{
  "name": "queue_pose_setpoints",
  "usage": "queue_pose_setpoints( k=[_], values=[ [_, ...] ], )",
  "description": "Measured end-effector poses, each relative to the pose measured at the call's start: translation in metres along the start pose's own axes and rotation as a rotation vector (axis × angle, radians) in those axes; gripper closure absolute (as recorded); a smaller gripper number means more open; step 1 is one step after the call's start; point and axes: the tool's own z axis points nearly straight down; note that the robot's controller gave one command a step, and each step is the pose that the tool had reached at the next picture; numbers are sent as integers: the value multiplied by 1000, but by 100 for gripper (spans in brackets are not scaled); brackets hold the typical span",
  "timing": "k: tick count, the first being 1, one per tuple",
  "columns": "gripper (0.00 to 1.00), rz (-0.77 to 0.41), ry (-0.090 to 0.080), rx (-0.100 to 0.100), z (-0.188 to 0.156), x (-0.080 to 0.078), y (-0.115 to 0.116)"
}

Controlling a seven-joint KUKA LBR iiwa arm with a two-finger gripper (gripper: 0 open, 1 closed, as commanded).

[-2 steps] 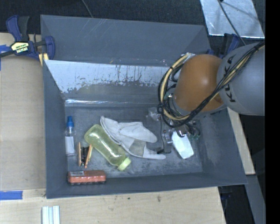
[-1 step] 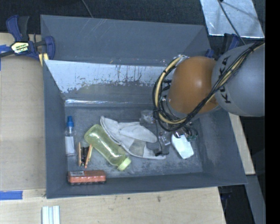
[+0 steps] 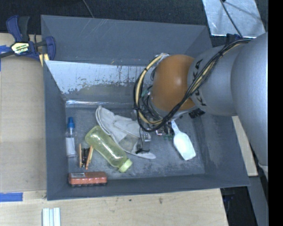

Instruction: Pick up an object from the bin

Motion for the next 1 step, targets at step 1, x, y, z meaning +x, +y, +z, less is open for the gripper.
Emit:
queue_pose_setpoints(
  k=[1],
  values=[
    [100, -122, -5, -2, 5, -10, 10]
  ],
)
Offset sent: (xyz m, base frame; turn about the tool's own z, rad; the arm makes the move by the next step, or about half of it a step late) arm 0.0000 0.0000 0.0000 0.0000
